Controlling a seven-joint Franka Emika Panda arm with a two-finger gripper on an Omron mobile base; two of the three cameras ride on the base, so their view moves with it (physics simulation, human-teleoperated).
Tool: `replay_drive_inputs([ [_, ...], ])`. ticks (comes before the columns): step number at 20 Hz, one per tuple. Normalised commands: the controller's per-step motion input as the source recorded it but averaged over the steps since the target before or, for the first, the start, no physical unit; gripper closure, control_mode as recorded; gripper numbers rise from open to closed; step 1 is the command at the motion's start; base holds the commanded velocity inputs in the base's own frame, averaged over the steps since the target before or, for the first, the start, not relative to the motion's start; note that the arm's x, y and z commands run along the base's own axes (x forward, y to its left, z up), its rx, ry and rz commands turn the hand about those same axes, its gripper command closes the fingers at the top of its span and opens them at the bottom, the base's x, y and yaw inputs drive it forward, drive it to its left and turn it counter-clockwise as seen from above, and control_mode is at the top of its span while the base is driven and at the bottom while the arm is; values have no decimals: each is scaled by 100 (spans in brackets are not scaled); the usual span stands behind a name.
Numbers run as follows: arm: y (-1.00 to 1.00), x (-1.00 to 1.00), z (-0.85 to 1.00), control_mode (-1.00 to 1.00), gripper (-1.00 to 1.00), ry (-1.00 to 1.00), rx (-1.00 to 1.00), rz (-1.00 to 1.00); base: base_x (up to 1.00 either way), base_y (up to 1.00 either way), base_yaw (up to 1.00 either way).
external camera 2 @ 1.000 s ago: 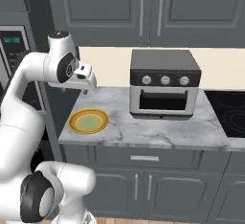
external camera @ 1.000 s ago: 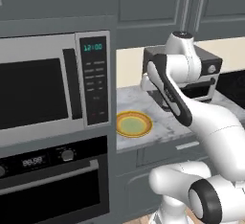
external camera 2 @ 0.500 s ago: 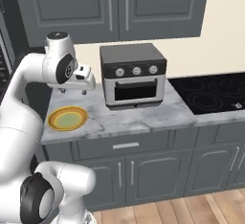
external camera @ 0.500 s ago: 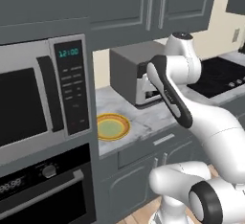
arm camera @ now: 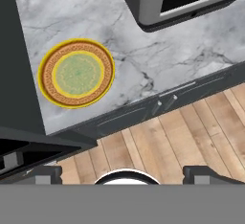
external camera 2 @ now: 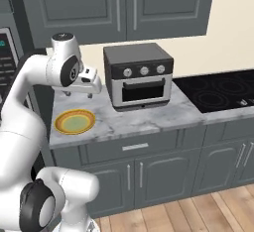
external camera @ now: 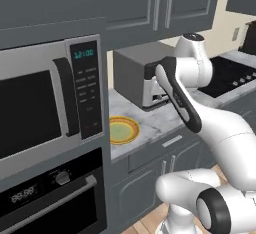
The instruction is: Take the baked cake out of the oven and place it on the plate for cooling. Then close the oven door.
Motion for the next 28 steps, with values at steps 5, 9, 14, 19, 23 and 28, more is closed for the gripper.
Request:
replay_drive_inputs([
  [5,0,0,0,100,-100,0,0,0,20,14,8],
  [9,0,0,0,100,-100,0,0,0,20,20,23],
  [14,0,0,0,100,-100,0,0,0,14,9,22],
  [19,0,0,0,100,-100,0,0,0,18,6,18],
  [23,0,0,0,100,-100,0,0,0,10,1,5],
  [28,0,0,0,100,-100,0,0,0,17,-3,21],
])
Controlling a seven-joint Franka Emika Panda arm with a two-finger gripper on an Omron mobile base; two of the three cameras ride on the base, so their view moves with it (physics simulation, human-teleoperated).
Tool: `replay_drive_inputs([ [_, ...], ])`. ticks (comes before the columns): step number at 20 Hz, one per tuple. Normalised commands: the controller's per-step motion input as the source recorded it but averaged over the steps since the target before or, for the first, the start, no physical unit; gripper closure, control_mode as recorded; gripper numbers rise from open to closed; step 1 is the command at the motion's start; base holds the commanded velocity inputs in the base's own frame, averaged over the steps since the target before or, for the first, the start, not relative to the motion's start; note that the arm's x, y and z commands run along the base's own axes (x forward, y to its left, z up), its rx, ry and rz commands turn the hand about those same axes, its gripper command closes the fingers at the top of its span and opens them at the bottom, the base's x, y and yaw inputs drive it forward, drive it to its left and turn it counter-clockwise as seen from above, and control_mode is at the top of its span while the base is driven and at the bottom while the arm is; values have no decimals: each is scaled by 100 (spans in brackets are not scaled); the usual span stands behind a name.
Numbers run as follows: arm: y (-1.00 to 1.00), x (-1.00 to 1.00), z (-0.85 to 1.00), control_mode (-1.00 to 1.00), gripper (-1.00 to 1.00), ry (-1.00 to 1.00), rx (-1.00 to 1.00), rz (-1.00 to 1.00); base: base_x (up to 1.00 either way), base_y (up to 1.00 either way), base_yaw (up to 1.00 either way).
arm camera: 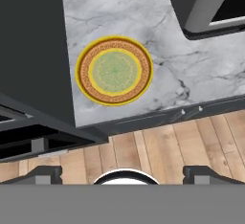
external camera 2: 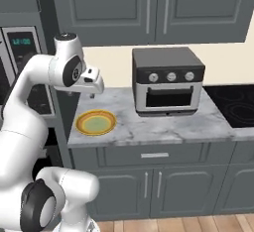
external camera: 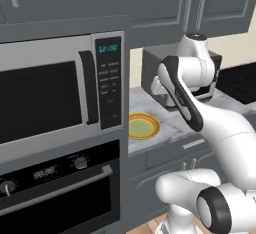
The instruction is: Take the baked cake out of the oven and place it on the plate for cooling. Then close the oven door.
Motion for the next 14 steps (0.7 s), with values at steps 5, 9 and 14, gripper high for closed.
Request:
replay_drive_inputs([
  [5,0,0,0,100,-100,0,0,0,12,-5,25],
  [9,0,0,0,100,-100,0,0,0,18,-12,25],
  [14,0,0,0,100,-100,0,0,0,15,-33,15],
])
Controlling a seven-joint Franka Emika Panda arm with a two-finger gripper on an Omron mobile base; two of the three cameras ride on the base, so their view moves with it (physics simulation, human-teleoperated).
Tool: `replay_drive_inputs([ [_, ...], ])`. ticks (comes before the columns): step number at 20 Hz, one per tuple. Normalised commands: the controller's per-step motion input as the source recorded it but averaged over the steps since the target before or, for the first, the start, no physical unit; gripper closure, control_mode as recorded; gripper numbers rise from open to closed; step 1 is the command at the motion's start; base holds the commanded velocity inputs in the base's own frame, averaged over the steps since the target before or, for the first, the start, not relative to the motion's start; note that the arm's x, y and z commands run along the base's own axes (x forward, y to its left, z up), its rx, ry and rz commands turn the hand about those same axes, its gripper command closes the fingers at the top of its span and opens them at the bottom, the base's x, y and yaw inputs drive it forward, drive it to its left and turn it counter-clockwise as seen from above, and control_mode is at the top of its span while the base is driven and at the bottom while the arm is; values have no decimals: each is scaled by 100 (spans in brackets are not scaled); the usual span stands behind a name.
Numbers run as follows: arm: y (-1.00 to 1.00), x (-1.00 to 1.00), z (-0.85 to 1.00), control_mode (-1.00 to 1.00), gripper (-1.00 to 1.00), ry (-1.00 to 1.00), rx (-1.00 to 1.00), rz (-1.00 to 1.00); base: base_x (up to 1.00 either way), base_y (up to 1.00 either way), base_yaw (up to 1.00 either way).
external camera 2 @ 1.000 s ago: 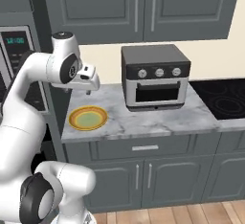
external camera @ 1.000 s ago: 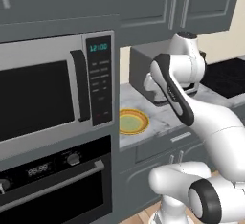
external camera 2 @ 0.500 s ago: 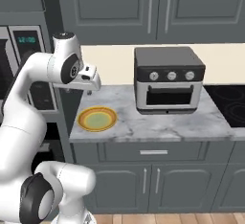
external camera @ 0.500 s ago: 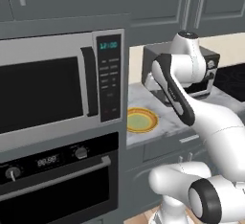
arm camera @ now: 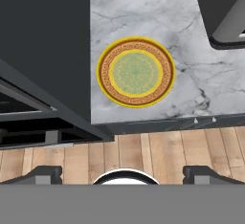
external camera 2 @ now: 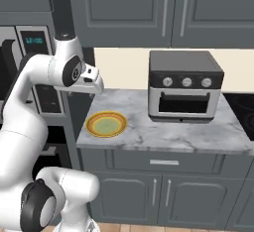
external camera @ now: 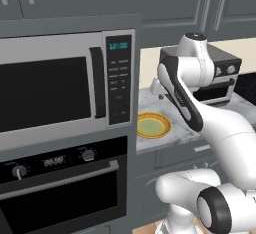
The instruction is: Take the baked cake out of the oven and place it on the plate for cooling. Then close the oven door.
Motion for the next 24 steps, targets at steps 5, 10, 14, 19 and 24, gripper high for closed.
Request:
replay_drive_inputs([
  [5,0,0,0,100,-100,0,0,0,5,-13,5],
  [10,0,0,0,100,-100,0,0,0,0,0,0],
  [14,0,0,0,100,-100,0,0,0,0,0,0],
  [19,0,0,0,-100,-100,0,0,0,0,0,0],
  [24,0,0,0,-100,-100,0,0,0,0,0,0],
])
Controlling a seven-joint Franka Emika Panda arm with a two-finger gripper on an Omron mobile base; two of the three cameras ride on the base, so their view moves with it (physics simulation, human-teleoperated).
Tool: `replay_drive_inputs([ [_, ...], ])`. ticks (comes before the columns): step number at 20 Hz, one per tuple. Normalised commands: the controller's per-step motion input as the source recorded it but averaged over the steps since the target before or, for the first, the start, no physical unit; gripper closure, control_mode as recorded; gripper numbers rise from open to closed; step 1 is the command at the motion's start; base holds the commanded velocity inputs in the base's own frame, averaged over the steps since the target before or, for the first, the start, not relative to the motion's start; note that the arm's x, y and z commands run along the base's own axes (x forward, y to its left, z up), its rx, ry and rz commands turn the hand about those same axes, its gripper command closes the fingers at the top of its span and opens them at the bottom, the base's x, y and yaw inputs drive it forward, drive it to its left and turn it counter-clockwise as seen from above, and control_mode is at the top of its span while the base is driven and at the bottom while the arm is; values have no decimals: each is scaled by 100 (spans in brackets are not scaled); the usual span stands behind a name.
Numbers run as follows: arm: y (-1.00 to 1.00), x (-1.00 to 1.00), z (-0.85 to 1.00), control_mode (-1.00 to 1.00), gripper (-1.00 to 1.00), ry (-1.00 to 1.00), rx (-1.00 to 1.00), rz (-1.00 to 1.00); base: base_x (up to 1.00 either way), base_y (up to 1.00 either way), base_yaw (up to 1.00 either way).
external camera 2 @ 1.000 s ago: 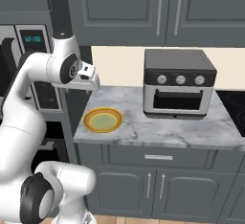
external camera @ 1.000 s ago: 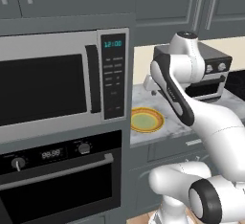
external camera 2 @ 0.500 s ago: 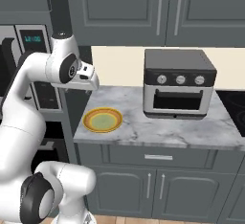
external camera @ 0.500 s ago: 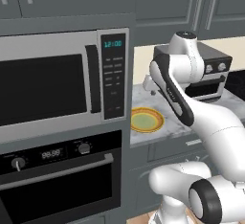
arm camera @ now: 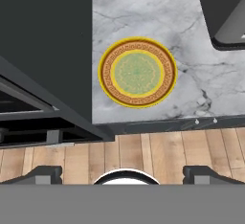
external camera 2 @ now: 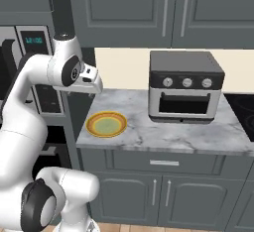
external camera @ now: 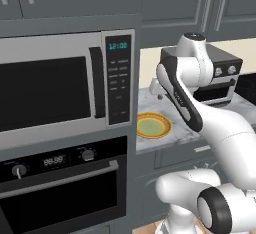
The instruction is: Take the baked cake out of the oven and place it on the plate for cooling. Then close the oven door.
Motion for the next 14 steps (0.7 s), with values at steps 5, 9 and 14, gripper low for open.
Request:
replay_drive_inputs([
  [5,-1,-22,-1,-100,-100,-6,0,5,0,0,0],
  [9,5,-55,-15,-100,-100,-39,0,41,0,0,0],
  [14,24,-40,-32,-100,-100,-17,-11,62,0,0,0],
])
